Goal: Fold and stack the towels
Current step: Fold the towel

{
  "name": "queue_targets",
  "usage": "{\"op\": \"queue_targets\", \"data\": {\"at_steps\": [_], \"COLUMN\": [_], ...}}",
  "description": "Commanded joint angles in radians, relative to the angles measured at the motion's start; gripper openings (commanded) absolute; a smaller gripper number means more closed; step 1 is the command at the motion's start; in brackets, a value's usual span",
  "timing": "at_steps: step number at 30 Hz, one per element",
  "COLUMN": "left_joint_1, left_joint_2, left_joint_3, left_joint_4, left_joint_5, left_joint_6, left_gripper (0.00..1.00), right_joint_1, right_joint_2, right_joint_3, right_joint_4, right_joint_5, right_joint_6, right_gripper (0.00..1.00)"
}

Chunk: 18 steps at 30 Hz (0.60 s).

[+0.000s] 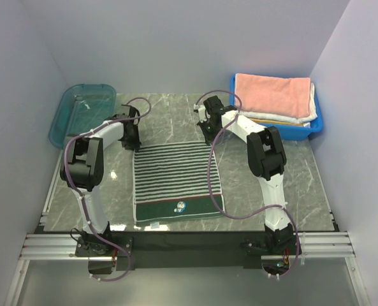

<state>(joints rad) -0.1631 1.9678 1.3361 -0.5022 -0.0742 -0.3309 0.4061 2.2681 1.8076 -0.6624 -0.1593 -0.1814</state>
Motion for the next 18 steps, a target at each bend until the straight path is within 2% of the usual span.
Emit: {"op": "queue_targets", "data": {"at_steps": [1,2,3,4,13,18], "left_joint_1": [0.014,0.017,0.019,0.019,0.022,0.031], "left_joint_2": [0.108,0.108,0.109,0.109,-0.047,-0.046], "left_joint_3": [-0.037,-0.038,-0.038,-0.035,0.021,0.109], "left_joint_4": [-0.052,-0.053,-0.056,-0.059,-0.01,0.053], "left_joint_5": [0.027,0.03,0.03,0.031,-0.007,-0.059], "left_joint_6": [0.012,0.013,0.013,0.016,0.012,0.007], "left_gripper": [0.19,0.15,0.05,0.01,0.01,0.01], "right_joint_1": [-0.004,-0.004,-0.004,-0.006,-0.038,-0.073], "right_joint_2": [0.019,0.019,0.019,0.019,-0.085,-0.137], "right_joint_3": [-0.051,-0.051,-0.051,-0.051,-0.059,-0.025], "right_joint_4": [-0.045,-0.042,-0.043,-0.042,0.07,0.142], "right_joint_5": [0.066,0.067,0.067,0.067,0.032,0.072], "right_joint_6": [-0.032,-0.032,-0.032,-0.033,0.025,0.057], "right_gripper": [0.0,0.0,0.0,0.0,0.0,0.0]}}
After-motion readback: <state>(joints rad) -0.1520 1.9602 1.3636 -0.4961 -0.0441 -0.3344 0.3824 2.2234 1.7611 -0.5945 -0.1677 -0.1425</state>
